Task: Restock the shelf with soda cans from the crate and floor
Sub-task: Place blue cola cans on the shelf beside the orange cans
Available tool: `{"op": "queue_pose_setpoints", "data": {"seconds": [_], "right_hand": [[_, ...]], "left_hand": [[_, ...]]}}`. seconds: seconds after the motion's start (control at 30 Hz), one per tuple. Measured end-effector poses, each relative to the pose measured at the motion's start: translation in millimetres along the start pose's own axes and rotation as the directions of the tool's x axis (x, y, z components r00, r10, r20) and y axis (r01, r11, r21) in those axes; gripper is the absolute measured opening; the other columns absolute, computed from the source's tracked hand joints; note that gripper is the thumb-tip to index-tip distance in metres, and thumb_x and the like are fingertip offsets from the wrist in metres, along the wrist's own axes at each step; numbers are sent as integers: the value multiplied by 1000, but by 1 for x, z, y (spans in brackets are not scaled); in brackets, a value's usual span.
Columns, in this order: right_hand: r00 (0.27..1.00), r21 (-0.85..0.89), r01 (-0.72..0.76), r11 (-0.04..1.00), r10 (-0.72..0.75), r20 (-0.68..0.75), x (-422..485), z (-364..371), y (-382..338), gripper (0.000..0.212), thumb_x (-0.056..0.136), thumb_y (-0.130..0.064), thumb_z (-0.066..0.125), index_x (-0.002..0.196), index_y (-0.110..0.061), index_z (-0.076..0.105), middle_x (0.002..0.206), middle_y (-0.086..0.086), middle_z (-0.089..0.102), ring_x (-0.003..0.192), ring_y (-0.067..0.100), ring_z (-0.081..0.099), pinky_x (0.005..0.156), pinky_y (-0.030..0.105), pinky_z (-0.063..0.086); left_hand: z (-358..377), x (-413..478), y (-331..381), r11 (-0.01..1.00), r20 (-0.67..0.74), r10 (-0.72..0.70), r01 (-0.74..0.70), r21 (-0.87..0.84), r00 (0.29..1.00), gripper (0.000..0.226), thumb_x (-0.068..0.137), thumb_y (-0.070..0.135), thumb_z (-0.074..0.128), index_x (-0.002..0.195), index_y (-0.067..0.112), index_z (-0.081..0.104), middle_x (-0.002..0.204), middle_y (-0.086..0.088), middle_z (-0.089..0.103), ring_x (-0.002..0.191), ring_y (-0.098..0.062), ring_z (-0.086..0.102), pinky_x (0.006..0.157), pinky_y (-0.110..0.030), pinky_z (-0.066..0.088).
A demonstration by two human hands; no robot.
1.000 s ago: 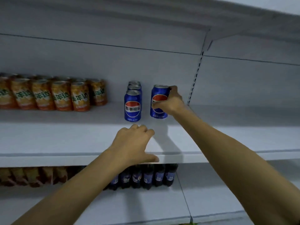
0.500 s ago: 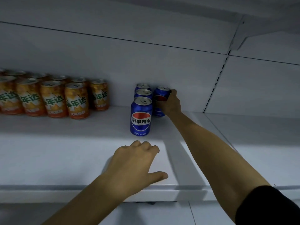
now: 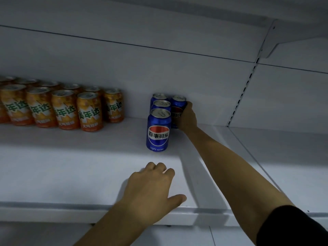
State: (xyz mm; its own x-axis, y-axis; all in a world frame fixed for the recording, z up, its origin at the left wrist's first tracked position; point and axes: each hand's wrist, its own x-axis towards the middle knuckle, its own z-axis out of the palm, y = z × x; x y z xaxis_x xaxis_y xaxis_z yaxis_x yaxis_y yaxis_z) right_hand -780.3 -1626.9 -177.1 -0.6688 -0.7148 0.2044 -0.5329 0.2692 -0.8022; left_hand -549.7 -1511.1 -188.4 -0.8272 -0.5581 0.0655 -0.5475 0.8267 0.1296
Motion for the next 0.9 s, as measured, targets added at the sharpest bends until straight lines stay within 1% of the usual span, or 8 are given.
{"op": "queue_pose_setpoints", "data": {"seconds": [0.17,0.23,0.33,0.4,0.47,0.67,0.8,0.9], "right_hand": [[999,-151,-20,988,26,42,-18,-21,2,98,75,-34,80,147,-8,18,140,18,44,124,35,49,97,41,43],[991,-257,-29,966,60,116,-38,-42,1,99,74,-36,80,147,-7,19,142,18,42,127,34,46,99,41,44],[956,-563,55,825,120,269,-88,-78,-2,87,77,-35,76,144,-10,26,139,15,44,124,32,47,99,43,46],[947,-643,142,752,87,310,-128,-98,-5,77,80,-36,72,140,-10,32,136,14,48,120,32,50,98,43,46],[947,-670,208,713,26,321,-170,-117,-9,71,83,-37,69,139,-11,35,136,13,49,120,31,50,97,43,46],[898,-697,423,579,-166,408,-287,-142,-30,64,86,-39,65,138,-13,38,134,12,52,119,31,51,97,41,44],[778,-644,624,442,-276,565,-354,-105,-57,67,86,-36,65,140,-13,33,137,13,47,124,33,43,99,43,36],[640,-527,762,376,-317,700,-403,-57,-79,62,86,-37,65,135,-12,37,132,14,48,121,33,43,97,44,36]], "left_hand": [[2,-4,2,1000,-2,-11,11,9,1000,60,90,64,37,138,27,40,140,8,42,126,-14,38,95,-32,42],[2,-5,3,999,8,-28,27,27,1000,61,90,64,37,137,25,42,139,6,43,126,-16,39,95,-34,42],[6,-8,6,994,-8,-53,53,98,999,60,92,63,34,134,23,45,135,1,47,123,-19,42,92,-36,44],[6,-15,10,988,-34,-78,82,129,996,57,93,62,34,130,22,48,131,-2,50,119,-22,44,86,-36,44],[4,-28,17,984,-70,-104,112,138,992,54,93,60,36,128,20,49,130,-3,51,118,-23,46,83,-37,43],[-1,-117,39,960,-201,-145,186,209,969,56,93,59,39,134,22,45,132,-2,51,121,-23,46,89,-39,46],[4,-207,23,912,-160,-262,298,283,952,57,94,58,37,137,21,40,134,-3,48,122,-23,45,85,-37,44],[13,-280,-6,857,-131,-431,450,251,893,54,94,57,38,133,20,41,131,-5,49,119,-24,46,82,-37,46]]}}
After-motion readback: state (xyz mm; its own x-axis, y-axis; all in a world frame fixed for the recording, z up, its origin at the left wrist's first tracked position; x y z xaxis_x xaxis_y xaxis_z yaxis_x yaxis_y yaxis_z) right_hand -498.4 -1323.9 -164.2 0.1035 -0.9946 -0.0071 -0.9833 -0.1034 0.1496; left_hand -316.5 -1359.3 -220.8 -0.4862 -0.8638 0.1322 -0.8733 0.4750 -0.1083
